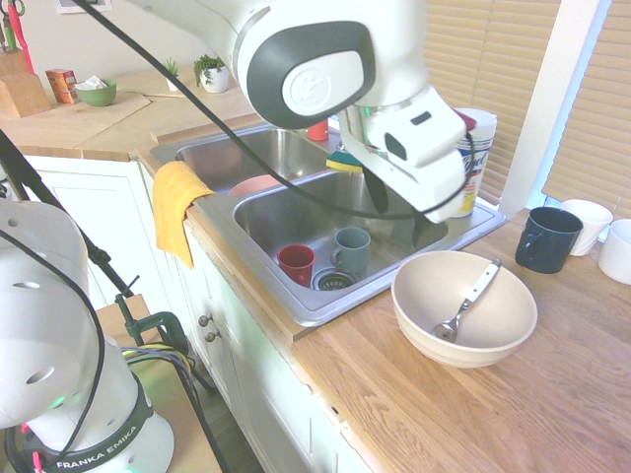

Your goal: Put the spoon into the sink

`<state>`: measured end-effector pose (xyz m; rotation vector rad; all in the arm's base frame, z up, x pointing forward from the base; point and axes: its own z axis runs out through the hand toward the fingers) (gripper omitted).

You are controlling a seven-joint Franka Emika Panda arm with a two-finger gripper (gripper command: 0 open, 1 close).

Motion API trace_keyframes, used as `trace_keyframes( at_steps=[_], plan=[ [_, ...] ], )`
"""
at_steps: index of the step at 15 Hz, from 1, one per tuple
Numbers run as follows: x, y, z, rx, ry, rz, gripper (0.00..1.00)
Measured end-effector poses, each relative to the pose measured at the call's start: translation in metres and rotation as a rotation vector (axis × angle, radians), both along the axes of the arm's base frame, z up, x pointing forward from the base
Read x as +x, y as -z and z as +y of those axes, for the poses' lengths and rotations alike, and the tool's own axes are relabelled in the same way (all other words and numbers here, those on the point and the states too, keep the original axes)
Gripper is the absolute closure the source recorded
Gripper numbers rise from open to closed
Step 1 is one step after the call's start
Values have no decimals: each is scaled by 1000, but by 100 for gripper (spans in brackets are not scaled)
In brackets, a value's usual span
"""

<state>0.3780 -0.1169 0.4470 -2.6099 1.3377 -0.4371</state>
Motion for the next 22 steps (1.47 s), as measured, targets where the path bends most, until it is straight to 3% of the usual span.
trace_keyframes(
  at_steps=[7,14,15,22],
  plan=[
    [31,33,-53,-48,13,13,0],
    [78,68,-67,-151,-192,69,0],
    [82,74,-68,-158,-213,72,100],
    [98,98,-70,-151,-238,80,100]
  ],
)
